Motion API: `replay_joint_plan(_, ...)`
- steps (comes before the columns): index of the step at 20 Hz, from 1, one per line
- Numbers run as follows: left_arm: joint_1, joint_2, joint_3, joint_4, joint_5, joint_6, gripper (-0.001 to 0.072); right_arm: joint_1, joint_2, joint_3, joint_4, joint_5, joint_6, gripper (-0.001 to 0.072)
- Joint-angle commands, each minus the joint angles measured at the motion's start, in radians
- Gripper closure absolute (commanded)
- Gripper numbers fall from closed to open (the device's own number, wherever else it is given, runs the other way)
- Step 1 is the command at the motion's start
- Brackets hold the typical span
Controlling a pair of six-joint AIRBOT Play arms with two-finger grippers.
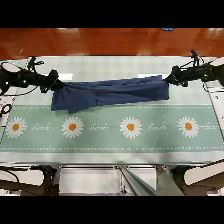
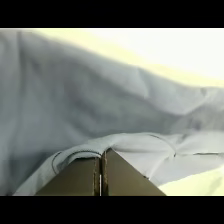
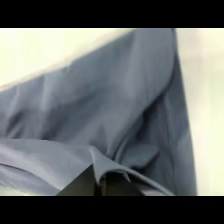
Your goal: Fold the shirts.
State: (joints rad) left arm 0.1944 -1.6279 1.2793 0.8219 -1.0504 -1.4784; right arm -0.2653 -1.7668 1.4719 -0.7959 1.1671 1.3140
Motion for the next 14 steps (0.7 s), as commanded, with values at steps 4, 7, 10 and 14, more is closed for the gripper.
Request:
replay_joint_plan(4,-0.003,-0.158,0.183,0.000,-0.003,-0.026,0.0687,0.013,-0.104,0.097,0.011,-0.024,0.022,0.0690)
replay_joint_plan(7,-0.004,-0.202,0.229,-0.001,-0.004,-0.026,0.0687,0.013,-0.134,0.110,0.056,-0.053,0.021,0.0690)
replay_joint_plan(10,-0.013,-0.224,0.240,-0.009,0.004,-0.019,0.0687,0.013,-0.148,0.110,0.078,-0.097,0.021,0.0690)
replay_joint_plan(14,-0.038,-0.230,0.240,-0.010,-0.006,-0.015,0.0463,0.013,-0.150,0.110,0.127,-0.140,0.026,0.0369)
